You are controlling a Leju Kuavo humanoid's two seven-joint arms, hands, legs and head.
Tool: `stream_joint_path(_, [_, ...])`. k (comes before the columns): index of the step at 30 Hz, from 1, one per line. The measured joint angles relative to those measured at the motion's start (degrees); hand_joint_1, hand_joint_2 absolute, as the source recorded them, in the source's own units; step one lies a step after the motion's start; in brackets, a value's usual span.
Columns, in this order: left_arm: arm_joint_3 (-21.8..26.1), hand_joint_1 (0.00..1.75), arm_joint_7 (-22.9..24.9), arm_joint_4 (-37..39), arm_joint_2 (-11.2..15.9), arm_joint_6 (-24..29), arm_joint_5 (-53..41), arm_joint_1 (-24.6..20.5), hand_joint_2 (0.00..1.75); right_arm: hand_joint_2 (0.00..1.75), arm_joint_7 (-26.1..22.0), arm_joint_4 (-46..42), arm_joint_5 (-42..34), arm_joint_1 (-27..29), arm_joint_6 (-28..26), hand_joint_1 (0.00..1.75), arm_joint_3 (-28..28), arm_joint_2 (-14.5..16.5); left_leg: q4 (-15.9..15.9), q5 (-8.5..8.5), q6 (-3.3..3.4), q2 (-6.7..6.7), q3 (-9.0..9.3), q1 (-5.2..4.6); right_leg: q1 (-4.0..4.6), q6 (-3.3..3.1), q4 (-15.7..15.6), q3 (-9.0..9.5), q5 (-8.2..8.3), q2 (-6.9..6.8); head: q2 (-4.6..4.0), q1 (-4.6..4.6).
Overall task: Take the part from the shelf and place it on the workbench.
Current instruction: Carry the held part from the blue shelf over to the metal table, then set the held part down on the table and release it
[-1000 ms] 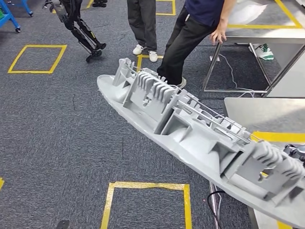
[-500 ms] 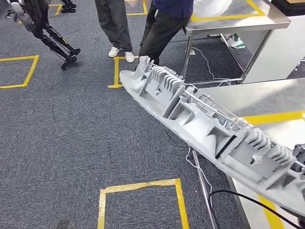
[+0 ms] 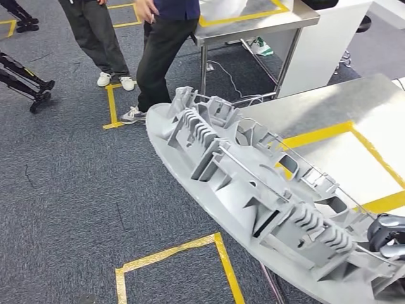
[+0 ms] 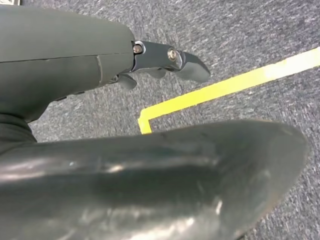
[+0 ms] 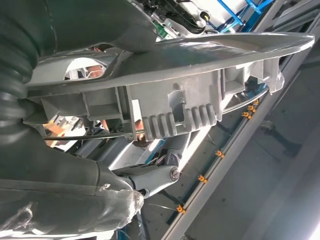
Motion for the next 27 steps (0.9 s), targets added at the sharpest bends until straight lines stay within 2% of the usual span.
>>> stream_joint_path(1, [0.0, 0.0, -0.07, 0.0, -0.02, 0.08, 0.0, -0.09, 0.0, 1.75, -0.03, -0.27, 0.04, 0.58, -0.44, 1.75, 0.35, 0.01, -0.1, 0.11, 0.44, 0.64, 0.04, -0.05, -0.03, 0.26, 0.1, -0.19, -0.03, -0.48, -0.01, -0.01])
stream_joint_path(3, [0.0, 0.0, -0.28, -0.01, -0.03, 0.32, -0.01, -0.18, 0.0, 1.75, -0.07, -0.81, 0.13, 1.6, -1.79, 1.75, 0.98, 0.02, -0.27, 0.28, 1.32, 1.88, 0.12, -0.08, 0.11, 0.61, 2.6, -1.47, -1.65, -3.46, -0.01, 0.31])
stream_joint_path(4, [0.01, 0.0, -0.38, -0.02, -0.01, 0.45, -0.02, -0.12, 0.0, 1.75, -0.08, -1.06, 0.15, 2.05, -2.67, 1.75, 1.25, 0.02, -0.29, 0.26, 1.61, 2.51, 0.13, -0.18, 0.2, 0.7, 5.67, -2.79, -3.39, -5.45, -0.01, 0.48])
stream_joint_path(5, [0.01, 0.0, -0.47, -0.02, 0.02, 0.57, -0.04, 0.01, 0.0, 1.75, -0.09, -1.25, 0.13, 2.49, -3.54, 1.75, 1.48, 0.02, -0.29, 0.2, 1.81, 3.15, 0.13, -0.31, 0.23, 0.82, 9.47, -4.52, -5.34, -6.63, -0.01, 0.65])
stream_joint_path(6, [0.02, 0.0, -0.51, -0.02, 0.03, 0.69, -0.07, 0.15, 0.0, 1.75, -0.09, -1.37, 0.08, 3.03, -4.41, 1.75, 1.67, 0.02, -0.28, 0.16, 1.89, 3.85, 0.14, -0.41, 0.22, 0.92, 13.14, -6.15, -6.92, -7.14, -0.01, 0.67])
stream_joint_path(7, [0.02, 0.0, -0.56, -0.01, 0.03, 0.78, -0.13, 0.26, 0.0, 1.75, -0.09, -1.45, 0.06, 3.62, -5.22, 1.75, 1.79, 0.02, -0.28, 0.1, 1.92, 4.55, 0.16, -0.48, 0.2, 0.98, 15.63, -7.23, -7.74, -7.35, -0.02, 0.68])
stream_joint_path(8, [0.02, 0.0, -0.61, -0.01, 0.0, 0.83, -0.17, 0.3, 0.0, 1.75, -0.09, -1.49, 0.08, 4.18, -5.88, 1.75, 1.85, 0.02, -0.27, 0.04, 1.92, 5.23, 0.21, -0.51, 0.2, 1.0, 15.97, -7.22, -7.48, -7.45, -0.02, 0.69])
stream_joint_path(9, [0.01, 0.0, -0.64, 0.0, -0.05, 0.86, -0.21, 0.31, 0.0, 1.75, -0.09, -1.54, 0.16, 4.67, -6.41, 1.75, 1.88, 0.02, -0.26, -0.05, 1.85, 5.89, 0.31, -0.52, 0.21, 0.97, 14.03, -6.02, -6.27, -7.67, -0.02, 0.69])
stream_joint_path(11, [0.0, 0.0, -0.72, 0.0, -0.16, 0.87, -0.25, 0.31, 0.0, 1.75, -0.09, -1.71, 0.55, 5.27, -7.18, 1.75, 1.88, 0.01, -0.24, -0.35, 1.47, 7.1, 0.69, -0.63, 0.39, 0.82, 6.37, -1.52, -3.27, -9.66, -0.02, 0.7])
stream_joint_path(12, [0.0, 0.0, -0.74, -0.01, -0.19, 0.87, -0.25, 0.32, 0.0, 1.75, -0.09, -1.79, 0.78, 5.48, -7.42, 1.75, 1.87, 0.01, -0.2, -0.55, 1.17, 7.64, 0.91, -0.76, 0.51, 0.6, 3.15, 0.38, -2.33, -10.64, -0.02, 0.66])
stream_joint_path(13, [0.0, 0.0, -0.76, -0.01, -0.19, 0.88, -0.25, 0.31, 0.0, 1.75, -0.09, -1.84, 0.98, 5.65, -7.61, 1.75, 1.86, -0.01, -0.18, -0.7, 0.88, 8.12, 1.12, -0.89, 0.65, 0.34, 1.26, 1.46, -1.97, -11.31, -0.02, 0.62])
stream_joint_path(14, [0.0, 0.0, -0.77, -0.01, -0.19, 0.88, -0.25, 0.29, 0.0, 1.75, -0.09, -1.85, 1.14, 5.81, -7.7, 1.75, 1.85, -0.02, -0.21, -0.79, 0.59, 8.6, 1.28, -0.99, 0.81, 0.04, 0.66, 1.73, -2.04, -11.32, -0.02, 0.59])
stream_joint_path(16, [0.0, 0.0, -0.78, -0.01, -0.23, 0.88, -0.25, 0.14, 0.0, 1.75, -0.09, -1.89, 1.44, 6.15, -7.95, 1.75, 1.83, -0.04, -0.37, -0.97, -0.05, 9.45, 1.62, -0.89, 0.78, -0.71, 0.45, 1.67, -1.83, -9.95, -0.02, 0.59])
stream_joint_path(17, [0.0, 0.0, -0.78, -0.01, -0.25, 0.88, -0.25, 0.06, 0.0, 1.75, -0.08, -1.91, 1.76, 6.25, -8.27, 1.75, 1.79, -0.06, -0.02, -1.42, -0.39, 9.0, 1.62, -0.78, 0.68, -1.05, 0.26, 1.74, -1.71, -9.33, -0.02, 0.54])
stream_joint_path(18, [0.0, 0.0, -0.78, -0.01, -0.31, 0.87, -0.26, -0.01, 0.0, 1.75, -0.08, -1.93, 2.28, 6.32, -8.72, 1.75, 1.77, -0.09, 1.25, -2.42, -0.69, 8.01, 1.15, -0.71, 0.51, -1.38, 0.05, 1.83, -1.56, -8.74, -0.02, 0.45])
stream_joint_path(20, [-0.01, 0.0, -0.77, 0.0, -0.43, 0.86, -0.26, 0.03, 0.0, 1.75, -0.07, -1.92, 3.76, 6.44, -9.94, 1.75, 1.71, -0.16, 7.23, -5.73, -0.99, 5.33, -1.66, -0.61, 0.3, -1.73, -0.13, 1.87, -1.38, -7.56, -0.02, 0.14])
stream_joint_path(21, [-0.01, 0.0, -0.76, 0.0, -0.48, 0.86, -0.26, 0.13, 0.0, 1.75, -0.07, -1.9, 4.61, 6.53, -10.61, 1.75, 1.68, -0.23, 11.03, -7.31, -1.05, 4.63, -3.65, -0.61, 0.29, -1.8, -0.12, 1.8, -1.34, -6.89, -0.02, 0.04])
stream_joint_path(22, [-0.01, 0.0, -0.74, 0.0, -0.48, 0.86, -0.25, 0.27, 0.0, 1.75, -0.07, -1.85, 5.38, 6.66, -11.23, 1.75, 1.63, -0.3, 13.93, -8.09, -1.07, 4.32, -5.27, -0.6, 0.29, -1.81, -0.12, 1.76, -1.33, -6.14, -0.02, -0.02])
stream_joint_path(23, [-0.01, 0.0, -0.73, 0.0, -0.46, 0.86, -0.23, 0.38, 0.0, 1.75, -0.07, -1.8, 6.11, 6.8, -11.8, 1.75, 1.54, -0.38, 15.13, -7.76, -1.04, 4.18, -6.14, -0.6, 0.28, -1.8, -0.11, 1.75, -1.31, -5.34, -0.02, -0.03])
stream_joint_path(24, [0.0, 0.0, -0.72, 0.0, -0.44, 0.86, -0.22, 0.44, 0.0, 1.75, -0.08, -1.73, 6.82, 6.9, -12.27, 1.75, 1.42, -0.48, 14.21, -6.37, -0.98, 4.06, -5.97, -0.58, 0.24, -1.75, -0.11, 1.76, -1.28, -4.57, -0.02, -0.03])
stream_joint_path(25, [0.0, 0.0, -0.72, 0.0, -0.43, 0.86, -0.21, 0.45, 0.0, 1.75, -0.08, -1.65, 7.51, 6.98, -12.66, 1.75, 1.28, -0.56, 11.44, -4.26, -0.91, 3.7, -4.83, -0.52, 0.17, -1.65, -0.1, 1.8, -1.23, -3.83, -0.02, -0.04])
stream_joint_path(26, [0.0, 0.0, -0.72, 0.0, -0.43, 0.86, -0.21, 0.44, 0.0, 1.75, -0.08, -1.55, 8.24, 7.07, -13.04, 1.75, 1.11, -0.64, 7.73, -2.15, -0.9, 2.61, -3.16, -0.35, 0.1, -1.5, -0.09, 1.8, -1.17, -3.15, -0.02, -0.07])
stream_joint_path(27, [0.0, 0.0, -0.72, 0.0, -0.44, 0.85, -0.21, 0.42, 0.0, 1.75, -0.03, -1.42, 9.08, 7.15, -13.47, 1.75, 0.93, -0.74, 4.06, -0.81, -0.85, 1.28, -1.56, -0.11, 0.13, -1.28, 0.07, 1.68, -1.15, -2.47, -0.02, -0.11])
